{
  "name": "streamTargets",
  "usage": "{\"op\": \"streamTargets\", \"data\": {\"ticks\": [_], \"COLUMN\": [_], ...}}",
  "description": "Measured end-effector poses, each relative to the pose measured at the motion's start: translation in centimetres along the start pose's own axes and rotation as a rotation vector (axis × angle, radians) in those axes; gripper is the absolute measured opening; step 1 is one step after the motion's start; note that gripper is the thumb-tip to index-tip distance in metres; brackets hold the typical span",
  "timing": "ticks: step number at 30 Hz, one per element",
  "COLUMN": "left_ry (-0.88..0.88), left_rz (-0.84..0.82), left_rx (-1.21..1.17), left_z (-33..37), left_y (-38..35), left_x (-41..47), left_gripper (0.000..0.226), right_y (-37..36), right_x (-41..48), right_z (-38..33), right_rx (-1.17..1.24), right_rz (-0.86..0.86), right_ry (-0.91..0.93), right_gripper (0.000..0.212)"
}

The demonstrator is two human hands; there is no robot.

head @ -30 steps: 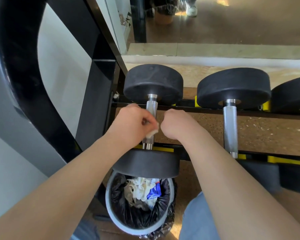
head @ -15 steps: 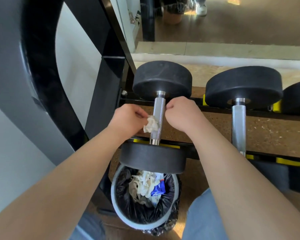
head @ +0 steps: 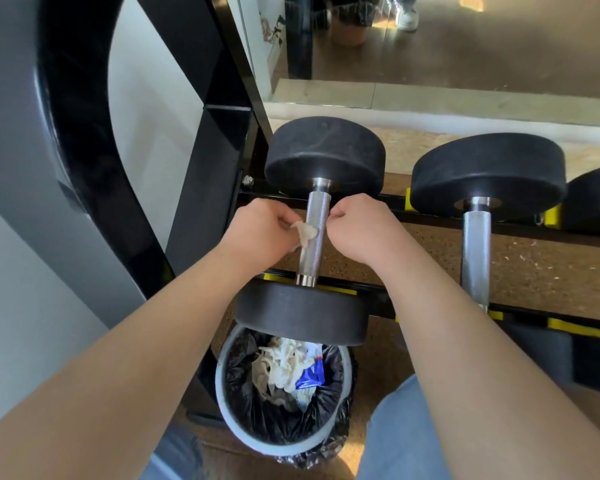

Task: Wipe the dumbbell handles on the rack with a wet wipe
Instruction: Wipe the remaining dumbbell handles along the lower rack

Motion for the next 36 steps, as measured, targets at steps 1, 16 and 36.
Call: {"op": "streamTargets", "data": {"ticks": [1, 16, 36], "left_ry": [0.010, 0.071, 0.135], "left_rz": [-0.084, -0.404, -0.450], "left_rx": [0.118, 0.033, -0.877], "left_z": [-0.2, -2.1, -1.3], "left_y": [-0.6, -3.3, -5.3], "left_x": [-0.2, 0.2, 4.4], "left_gripper": [0.014, 0.022, 0.015], "right_y": [-0.1, -0.5, 0.3], "right_x": [0.0, 0.1, 0.9], "right_z": [0.0, 0.1, 2.0], "right_rx": [-0.003, -0.013, -0.130], "right_rz": [0.001, -0.029, 0.051], "right_ry": [-0.006, -0.048, -0.136], "right_gripper": [0.022, 0.024, 0.025]}}
Point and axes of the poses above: each hand's wrist, its own x-axis towards the middle knuckle, its own y-axis out of the back of the hand, z = x × y, the point moved 9 cm from there along x, towards the middle knuckle, and after that the axes turned 4 degrees about -z, right-handed, at the moved point
